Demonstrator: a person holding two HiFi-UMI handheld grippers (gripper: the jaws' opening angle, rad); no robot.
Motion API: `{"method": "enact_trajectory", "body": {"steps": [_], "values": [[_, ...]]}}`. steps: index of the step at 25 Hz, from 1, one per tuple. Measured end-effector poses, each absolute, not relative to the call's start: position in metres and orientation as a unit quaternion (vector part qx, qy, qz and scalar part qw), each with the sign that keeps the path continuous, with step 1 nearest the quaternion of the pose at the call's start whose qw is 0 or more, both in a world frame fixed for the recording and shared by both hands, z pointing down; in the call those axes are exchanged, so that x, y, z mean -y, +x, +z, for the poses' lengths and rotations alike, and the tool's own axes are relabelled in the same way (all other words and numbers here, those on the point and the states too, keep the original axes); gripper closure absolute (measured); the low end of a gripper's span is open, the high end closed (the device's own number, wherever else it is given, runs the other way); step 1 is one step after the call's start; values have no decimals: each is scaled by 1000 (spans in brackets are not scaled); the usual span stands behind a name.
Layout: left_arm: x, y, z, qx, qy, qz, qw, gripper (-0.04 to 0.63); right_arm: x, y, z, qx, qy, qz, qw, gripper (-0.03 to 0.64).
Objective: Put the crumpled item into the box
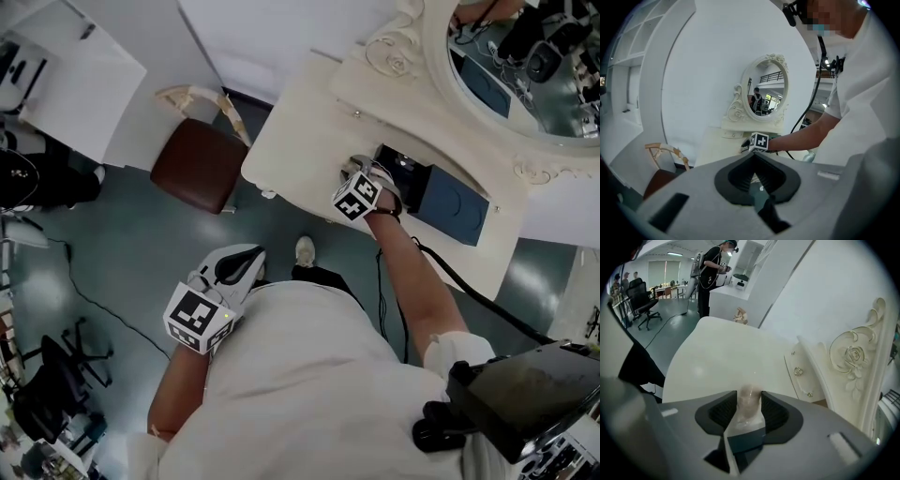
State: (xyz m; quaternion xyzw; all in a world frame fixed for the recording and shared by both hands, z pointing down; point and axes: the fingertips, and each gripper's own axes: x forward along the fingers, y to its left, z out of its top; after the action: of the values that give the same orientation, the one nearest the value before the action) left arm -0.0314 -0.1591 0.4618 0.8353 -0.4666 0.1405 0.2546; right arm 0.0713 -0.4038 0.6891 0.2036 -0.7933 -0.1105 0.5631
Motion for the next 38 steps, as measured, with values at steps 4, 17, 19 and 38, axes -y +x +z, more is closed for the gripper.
{"method": "enact_trajectory", "body": {"steps": [4, 17, 19, 38], "values": [[164, -28, 461, 475, 830, 141, 254, 594, 406, 70, 681, 801, 210, -117, 548, 491], [198, 13, 459, 431, 858, 145, 236, 594, 409, 100, 592, 841, 273, -103, 456, 508], [204, 21, 458, 422, 864, 145, 233, 594, 417, 120, 590, 834, 291, -93, 459, 509], [220, 26, 457, 422, 862, 158, 232, 594, 450, 189, 667, 782, 301, -32, 545, 509]]}}
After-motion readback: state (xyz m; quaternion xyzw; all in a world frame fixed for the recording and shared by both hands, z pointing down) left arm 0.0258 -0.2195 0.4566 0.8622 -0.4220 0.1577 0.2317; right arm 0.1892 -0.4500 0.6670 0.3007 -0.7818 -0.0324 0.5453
